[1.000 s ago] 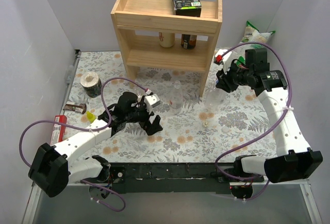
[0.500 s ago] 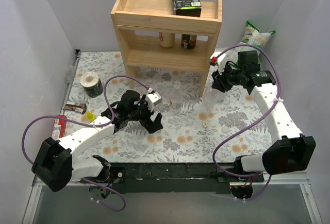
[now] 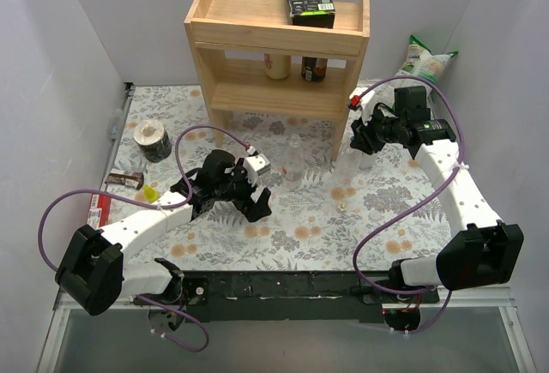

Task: Screw on the bottle caps

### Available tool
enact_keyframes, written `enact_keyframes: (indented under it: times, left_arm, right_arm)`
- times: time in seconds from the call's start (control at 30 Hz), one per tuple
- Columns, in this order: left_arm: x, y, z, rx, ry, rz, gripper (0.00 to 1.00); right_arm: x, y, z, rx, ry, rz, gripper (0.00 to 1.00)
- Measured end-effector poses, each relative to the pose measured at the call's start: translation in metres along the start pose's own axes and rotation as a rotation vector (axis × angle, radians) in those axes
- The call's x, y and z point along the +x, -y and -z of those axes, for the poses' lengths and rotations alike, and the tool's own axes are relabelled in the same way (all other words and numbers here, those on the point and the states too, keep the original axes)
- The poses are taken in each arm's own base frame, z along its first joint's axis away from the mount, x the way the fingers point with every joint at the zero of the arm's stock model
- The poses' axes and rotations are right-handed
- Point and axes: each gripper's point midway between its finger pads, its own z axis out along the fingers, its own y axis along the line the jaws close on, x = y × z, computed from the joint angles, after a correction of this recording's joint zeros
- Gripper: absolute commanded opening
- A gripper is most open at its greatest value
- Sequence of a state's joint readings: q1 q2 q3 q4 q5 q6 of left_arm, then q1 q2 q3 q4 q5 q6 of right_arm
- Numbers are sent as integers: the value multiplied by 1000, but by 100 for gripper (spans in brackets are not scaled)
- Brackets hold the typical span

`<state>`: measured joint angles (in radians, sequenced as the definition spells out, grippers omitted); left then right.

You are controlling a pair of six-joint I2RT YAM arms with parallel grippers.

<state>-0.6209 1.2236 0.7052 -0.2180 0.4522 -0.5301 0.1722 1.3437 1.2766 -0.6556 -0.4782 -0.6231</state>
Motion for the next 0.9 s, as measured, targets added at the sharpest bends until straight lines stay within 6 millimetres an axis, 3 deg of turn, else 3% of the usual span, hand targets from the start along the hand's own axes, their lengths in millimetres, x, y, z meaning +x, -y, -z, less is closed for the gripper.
enact_keyframes:
  times: [0.9]
  left_arm:
    - [2,0,-2,15,-17,-22,98]
  right_arm:
    - [-7,4,1,20,21,-27,69]
